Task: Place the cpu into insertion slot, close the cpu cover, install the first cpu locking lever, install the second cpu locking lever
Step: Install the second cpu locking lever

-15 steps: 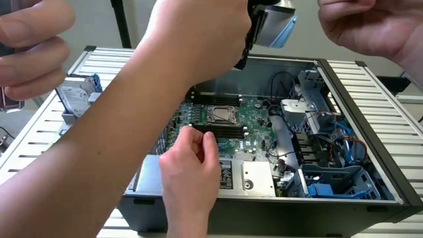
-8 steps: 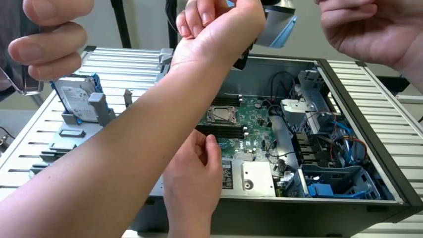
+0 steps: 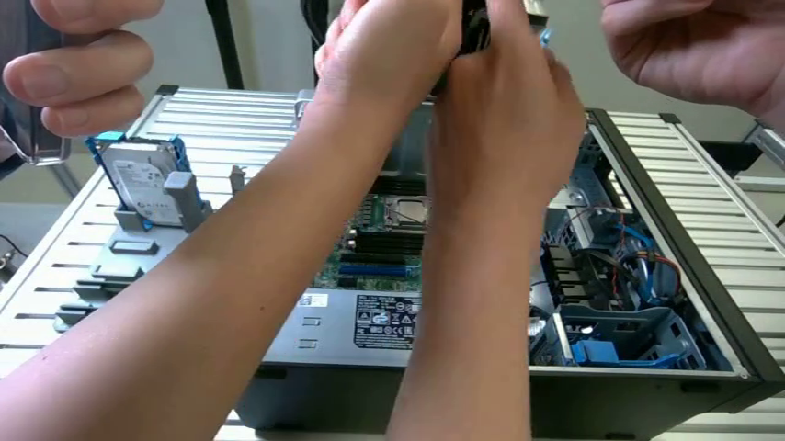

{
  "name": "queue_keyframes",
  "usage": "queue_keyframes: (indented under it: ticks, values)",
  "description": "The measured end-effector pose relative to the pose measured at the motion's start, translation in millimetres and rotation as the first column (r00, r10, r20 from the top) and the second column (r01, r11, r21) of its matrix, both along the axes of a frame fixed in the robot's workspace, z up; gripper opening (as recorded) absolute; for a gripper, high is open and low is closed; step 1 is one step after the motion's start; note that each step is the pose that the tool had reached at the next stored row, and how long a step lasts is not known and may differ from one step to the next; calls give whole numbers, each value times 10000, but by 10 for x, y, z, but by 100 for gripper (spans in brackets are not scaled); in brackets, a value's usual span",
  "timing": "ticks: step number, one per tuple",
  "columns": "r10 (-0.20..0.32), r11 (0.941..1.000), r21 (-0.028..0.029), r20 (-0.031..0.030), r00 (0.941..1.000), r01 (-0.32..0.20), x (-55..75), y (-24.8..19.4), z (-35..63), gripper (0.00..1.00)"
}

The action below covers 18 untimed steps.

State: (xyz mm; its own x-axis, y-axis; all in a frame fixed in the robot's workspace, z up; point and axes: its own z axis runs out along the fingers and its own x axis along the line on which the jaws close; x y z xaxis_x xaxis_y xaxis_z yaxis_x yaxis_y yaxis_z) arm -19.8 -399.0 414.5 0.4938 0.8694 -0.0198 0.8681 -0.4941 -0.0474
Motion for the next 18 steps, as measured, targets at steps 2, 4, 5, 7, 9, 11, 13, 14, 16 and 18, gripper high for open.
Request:
queue_keyframes:
  ticks: [2,4,5,7,9,11,13,14,16,18]
  values:
    - [-1,10000,0,0,10000,1,0,0,0,11]
    - [-1,10000,0,0,10000,1,1,0,0,11]
    - [-1,10000,0,0,10000,1,1,0,0,11]
    - [-2,10000,0,0,10000,2,1,0,0,11]
    - [-3,10000,0,0,10000,3,1,0,0,11]
    - [-5,10000,0,0,10000,5,1,0,0,11]
    - [-6,10000,0,0,10000,6,1,0,0,11]
    - [-8,10000,1,0,10000,8,1,0,0,11]
    - [-8,10000,0,0,10000,8,1,0,0,11]
    - [-9,10000,0,0,10000,9,1,0,0,11]
